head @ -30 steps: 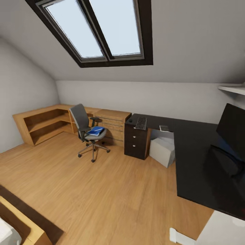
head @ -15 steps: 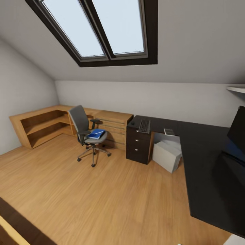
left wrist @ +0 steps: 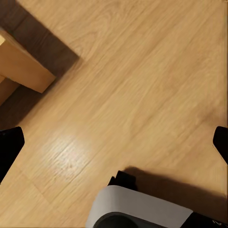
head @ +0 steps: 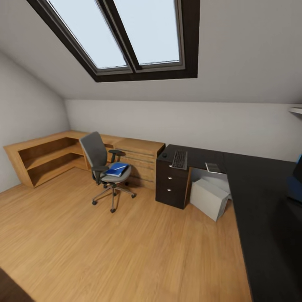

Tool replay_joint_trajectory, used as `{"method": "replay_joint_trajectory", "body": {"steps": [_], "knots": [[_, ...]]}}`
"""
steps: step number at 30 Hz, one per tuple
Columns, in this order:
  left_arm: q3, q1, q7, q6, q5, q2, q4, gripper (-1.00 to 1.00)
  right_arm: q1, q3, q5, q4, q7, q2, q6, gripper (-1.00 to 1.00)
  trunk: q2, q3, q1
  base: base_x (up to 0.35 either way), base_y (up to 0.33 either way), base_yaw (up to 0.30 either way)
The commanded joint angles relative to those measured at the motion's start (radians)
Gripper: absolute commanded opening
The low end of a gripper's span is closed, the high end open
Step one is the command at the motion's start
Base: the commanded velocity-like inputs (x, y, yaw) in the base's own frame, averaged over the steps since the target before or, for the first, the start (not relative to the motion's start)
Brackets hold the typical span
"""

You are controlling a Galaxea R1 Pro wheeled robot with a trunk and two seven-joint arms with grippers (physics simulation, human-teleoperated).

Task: In the bedroom, organize the workspace by keeping the computer under the desk, ensuring the monitor is on the desk, placing the keyboard on the desk next to the monitor, placing the mouse on the desk next to the keyboard, moving the folder from the swivel chair onto the desk next to the mouse, stacking the notebook on top of the folder with the pen on top of the notebook, and positioning the swivel chair next to the desk.

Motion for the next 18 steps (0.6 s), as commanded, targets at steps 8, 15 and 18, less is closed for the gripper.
{"method": "replay_joint_trajectory", "body": {"steps": [8, 15, 18], "knots": [[-0.007, -0.002, 0.01, -0.006, 0.001, 0.002, -0.006, 1.0, -0.001, 0.009, -0.01, 0.002, -0.001, 0.001, -0.005, 1.0, -0.001, -0.001, 0.001, 0.305, 0.17, -0.053], [-0.007, -0.002, 0.01, -0.006, 0.001, 0.002, -0.006, 1.0, -0.001, 0.009, -0.01, 0.002, 0.0, 0.001, -0.005, 1.0, -0.001, -0.001, 0.001, 0.194, 0.277, -0.158], [-0.007, -0.002, 0.01, -0.005, 0.001, 0.001, -0.006, 1.0, -0.001, 0.009, -0.01, 0.002, 0.0, 0.001, -0.005, 1.0, -0.001, -0.001, 0.001, 0.215, 0.249, -0.192]]}}
